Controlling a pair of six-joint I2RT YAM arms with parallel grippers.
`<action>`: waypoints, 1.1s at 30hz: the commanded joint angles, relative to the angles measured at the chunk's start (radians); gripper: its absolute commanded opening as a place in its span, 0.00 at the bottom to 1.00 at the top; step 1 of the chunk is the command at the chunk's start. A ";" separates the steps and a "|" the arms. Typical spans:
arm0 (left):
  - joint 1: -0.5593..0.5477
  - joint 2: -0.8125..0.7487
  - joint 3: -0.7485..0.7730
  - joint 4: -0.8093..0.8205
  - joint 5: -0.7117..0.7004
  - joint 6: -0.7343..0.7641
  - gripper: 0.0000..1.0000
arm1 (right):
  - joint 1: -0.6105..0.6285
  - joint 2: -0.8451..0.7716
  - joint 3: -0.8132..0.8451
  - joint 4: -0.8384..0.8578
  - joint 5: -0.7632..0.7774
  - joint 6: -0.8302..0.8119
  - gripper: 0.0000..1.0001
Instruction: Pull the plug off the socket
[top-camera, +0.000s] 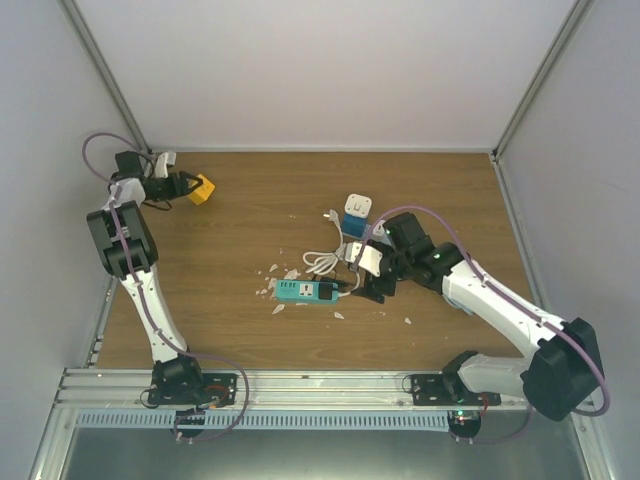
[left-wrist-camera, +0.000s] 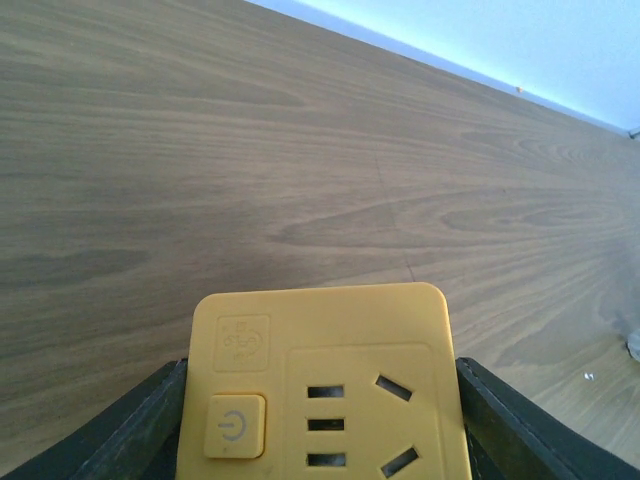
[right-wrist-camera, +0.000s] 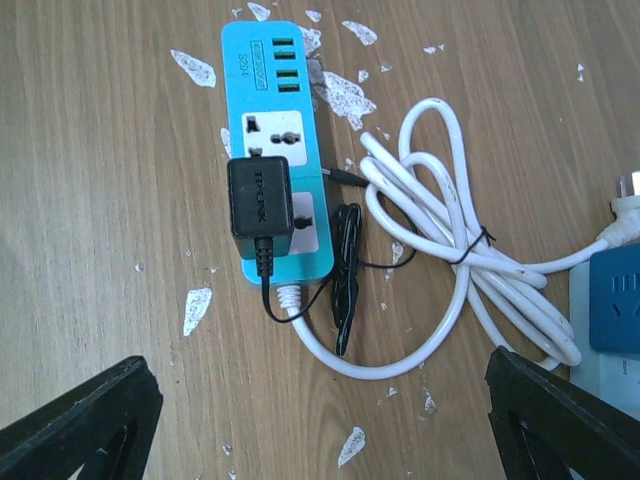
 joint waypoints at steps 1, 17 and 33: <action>0.011 0.021 0.051 0.064 0.023 -0.034 0.63 | -0.007 0.021 0.042 -0.030 0.023 0.010 0.89; 0.016 -0.070 -0.040 0.134 -0.126 -0.019 0.91 | -0.007 0.058 0.103 -0.043 -0.010 -0.001 0.91; 0.027 -0.139 -0.078 0.115 -0.190 0.067 0.87 | -0.006 0.014 0.062 -0.033 -0.030 -0.002 0.92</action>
